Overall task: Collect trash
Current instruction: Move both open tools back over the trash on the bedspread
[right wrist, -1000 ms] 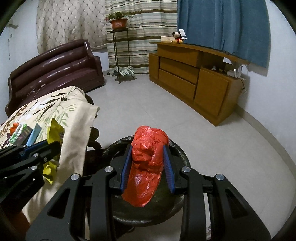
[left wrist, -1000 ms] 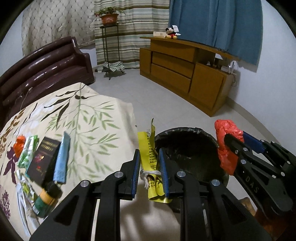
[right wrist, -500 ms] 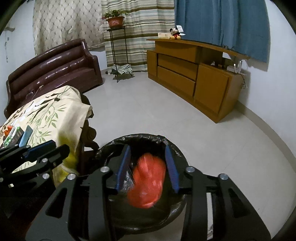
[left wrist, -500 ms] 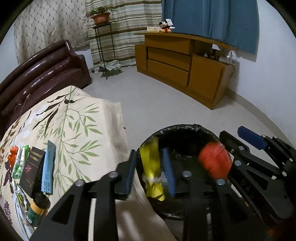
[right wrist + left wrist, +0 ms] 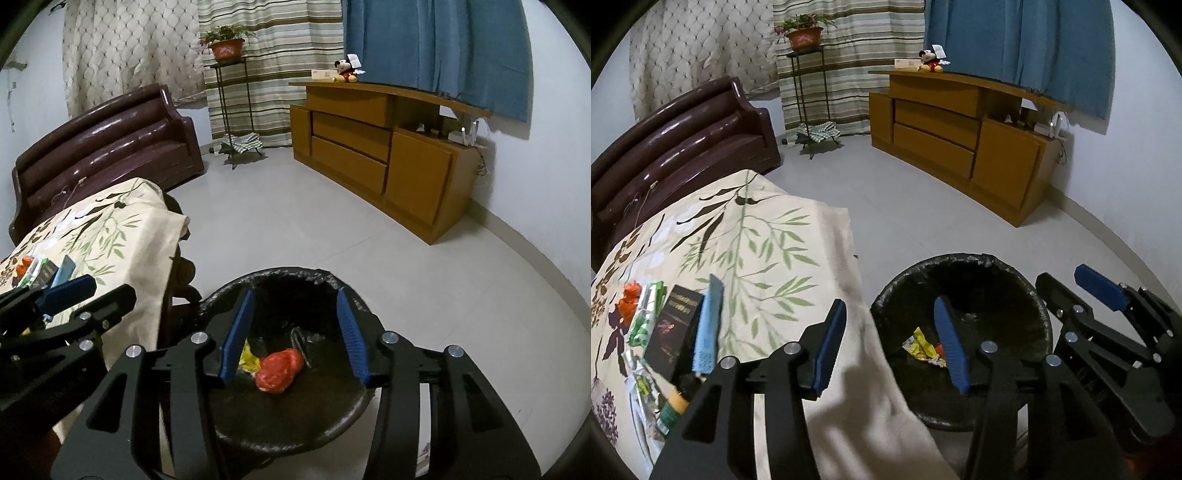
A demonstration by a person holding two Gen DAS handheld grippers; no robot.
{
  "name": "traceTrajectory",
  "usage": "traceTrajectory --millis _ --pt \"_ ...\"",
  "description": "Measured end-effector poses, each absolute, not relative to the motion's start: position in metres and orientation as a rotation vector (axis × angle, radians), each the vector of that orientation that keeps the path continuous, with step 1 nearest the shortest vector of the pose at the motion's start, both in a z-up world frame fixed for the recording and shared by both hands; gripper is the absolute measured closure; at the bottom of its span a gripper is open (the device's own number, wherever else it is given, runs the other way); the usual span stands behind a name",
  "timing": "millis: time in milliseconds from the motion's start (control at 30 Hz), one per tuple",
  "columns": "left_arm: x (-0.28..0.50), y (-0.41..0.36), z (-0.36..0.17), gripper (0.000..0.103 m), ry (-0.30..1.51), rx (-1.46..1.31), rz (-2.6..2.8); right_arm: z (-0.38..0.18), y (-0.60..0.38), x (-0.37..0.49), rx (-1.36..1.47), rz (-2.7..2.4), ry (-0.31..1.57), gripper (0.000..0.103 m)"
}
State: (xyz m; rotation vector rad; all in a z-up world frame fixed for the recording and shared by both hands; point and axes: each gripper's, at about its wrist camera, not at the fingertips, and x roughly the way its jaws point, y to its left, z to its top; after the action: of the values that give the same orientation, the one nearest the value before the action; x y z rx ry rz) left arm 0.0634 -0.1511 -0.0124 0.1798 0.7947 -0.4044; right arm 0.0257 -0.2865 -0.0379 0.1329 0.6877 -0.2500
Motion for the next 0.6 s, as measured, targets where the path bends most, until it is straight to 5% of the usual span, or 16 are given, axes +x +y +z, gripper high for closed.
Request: traceTrajectory --millis 600 --pt "0.037 -0.027 0.01 0.05 0.78 0.106 -0.236 -0.026 -0.182 0.017 0.09 -0.09 0.719 0.049"
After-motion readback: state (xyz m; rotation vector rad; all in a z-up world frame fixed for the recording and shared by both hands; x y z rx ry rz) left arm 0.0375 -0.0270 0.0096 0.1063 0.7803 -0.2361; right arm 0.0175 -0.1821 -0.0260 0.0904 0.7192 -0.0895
